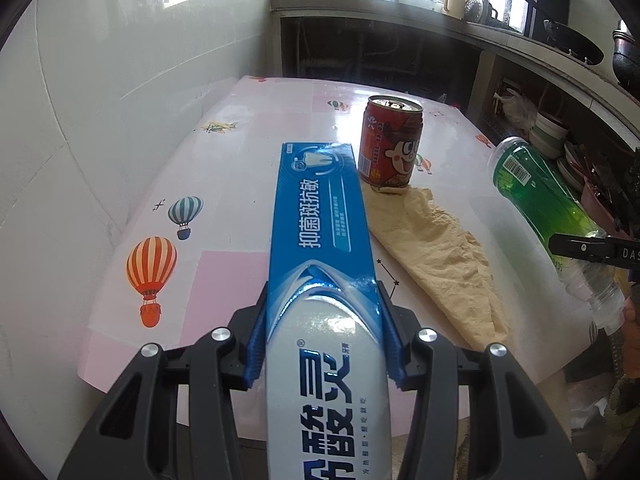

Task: Collect trash
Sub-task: 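Lift the toothpaste box with the left tool while the right tool lifts the bottle, then carry the box and bottle to the wastebasket and open both tools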

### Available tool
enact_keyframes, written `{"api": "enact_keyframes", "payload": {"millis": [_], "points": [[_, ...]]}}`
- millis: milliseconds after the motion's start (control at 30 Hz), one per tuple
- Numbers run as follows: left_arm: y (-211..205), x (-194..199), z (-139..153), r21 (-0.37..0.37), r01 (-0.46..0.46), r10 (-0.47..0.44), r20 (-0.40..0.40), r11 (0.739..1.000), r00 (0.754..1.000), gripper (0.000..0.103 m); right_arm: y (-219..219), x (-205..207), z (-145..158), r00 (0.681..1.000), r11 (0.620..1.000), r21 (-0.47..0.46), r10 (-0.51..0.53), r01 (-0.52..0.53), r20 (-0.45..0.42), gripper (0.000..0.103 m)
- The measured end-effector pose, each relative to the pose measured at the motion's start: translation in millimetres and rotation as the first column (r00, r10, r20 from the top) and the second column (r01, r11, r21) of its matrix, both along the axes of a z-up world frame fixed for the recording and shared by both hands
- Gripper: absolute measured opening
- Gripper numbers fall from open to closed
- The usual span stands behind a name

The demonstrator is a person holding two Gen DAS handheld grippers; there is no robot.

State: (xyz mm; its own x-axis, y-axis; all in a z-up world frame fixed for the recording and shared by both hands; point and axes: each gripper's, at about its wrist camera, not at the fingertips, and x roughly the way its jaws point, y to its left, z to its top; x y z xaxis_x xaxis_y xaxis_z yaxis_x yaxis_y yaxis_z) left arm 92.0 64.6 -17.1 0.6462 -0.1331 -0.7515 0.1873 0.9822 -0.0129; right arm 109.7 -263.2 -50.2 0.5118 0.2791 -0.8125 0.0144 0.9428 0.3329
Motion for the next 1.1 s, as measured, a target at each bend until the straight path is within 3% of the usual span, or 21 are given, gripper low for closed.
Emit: {"api": "enact_keyframes", "payload": {"millis": [300,600,833,933,1100], "points": [[-11.4,-13.7,36.7,-0.068,0.096,-0.091,0.075,0.993,0.993,0.046,-15.1,-16.1,8.5,0.999,0.998,0.046,-0.038,0.037,0.021,0.066],[-75.7,-17.4,73.5,-0.087,0.299,-0.286,0.138,0.950,0.948,0.046,-59.9,-50.3,25.4,0.985,0.983,0.120,-0.150,0.139,0.085,0.066],[-172.8,-14.1,87.8,-0.105,0.508,-0.496,0.127,0.855,0.859,0.046,-133.5,-94.0,29.9,0.937,0.937,0.153,-0.331,0.313,0.112,0.066],[-226.5,-9.7,84.4,-0.104,0.611,-0.604,0.093,0.785,0.792,0.046,-173.4,-120.4,24.3,0.891,0.892,0.151,-0.442,0.425,0.102,0.067],[-320.8,4.8,62.2,-0.128,0.719,-0.727,-0.023,0.683,0.686,0.046,-237.2,-163.2,-5.0,0.786,0.785,0.079,-0.618,0.614,0.032,0.067]]}}
